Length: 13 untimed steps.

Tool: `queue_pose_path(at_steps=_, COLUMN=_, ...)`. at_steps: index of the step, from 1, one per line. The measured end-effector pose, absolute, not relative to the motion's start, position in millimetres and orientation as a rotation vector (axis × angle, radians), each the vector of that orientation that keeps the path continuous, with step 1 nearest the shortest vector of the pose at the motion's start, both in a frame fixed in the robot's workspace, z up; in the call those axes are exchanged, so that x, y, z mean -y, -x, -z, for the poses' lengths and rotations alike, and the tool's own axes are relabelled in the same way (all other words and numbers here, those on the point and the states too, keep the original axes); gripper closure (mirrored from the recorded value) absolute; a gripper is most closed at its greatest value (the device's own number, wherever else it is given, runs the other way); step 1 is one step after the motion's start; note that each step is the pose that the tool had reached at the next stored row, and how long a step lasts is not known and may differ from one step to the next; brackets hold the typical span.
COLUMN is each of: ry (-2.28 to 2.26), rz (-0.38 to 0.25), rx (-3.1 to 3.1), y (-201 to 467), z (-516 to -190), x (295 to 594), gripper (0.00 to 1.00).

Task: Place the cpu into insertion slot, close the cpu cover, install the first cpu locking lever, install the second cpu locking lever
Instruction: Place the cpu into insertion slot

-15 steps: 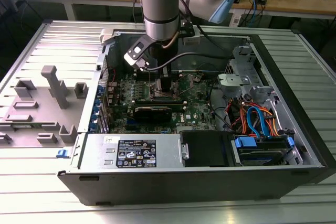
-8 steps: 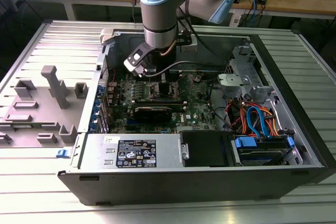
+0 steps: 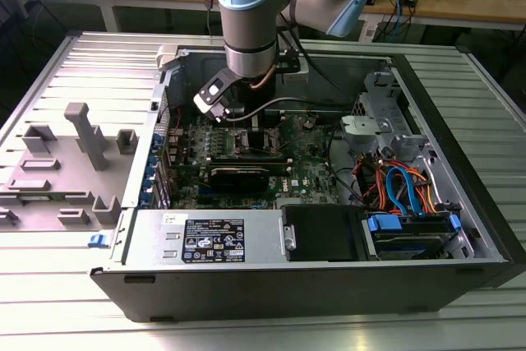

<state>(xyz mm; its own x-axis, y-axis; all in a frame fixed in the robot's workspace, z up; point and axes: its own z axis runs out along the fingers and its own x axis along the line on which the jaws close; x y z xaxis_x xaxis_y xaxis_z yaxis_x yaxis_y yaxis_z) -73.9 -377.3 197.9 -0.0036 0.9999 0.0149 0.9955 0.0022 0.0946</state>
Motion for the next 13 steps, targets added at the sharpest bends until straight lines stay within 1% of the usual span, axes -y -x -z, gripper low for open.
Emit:
queue_pose_path(at_steps=5, ry=-2.177, rz=-0.121, rx=-2.183, y=73.8, z=-203.7, x=377.1, gripper=0.46)
queue_pose_path(at_steps=13, ry=-2.178, rz=-0.119, rx=-2.184, y=73.9, z=-200.4, x=377.3, gripper=0.46)
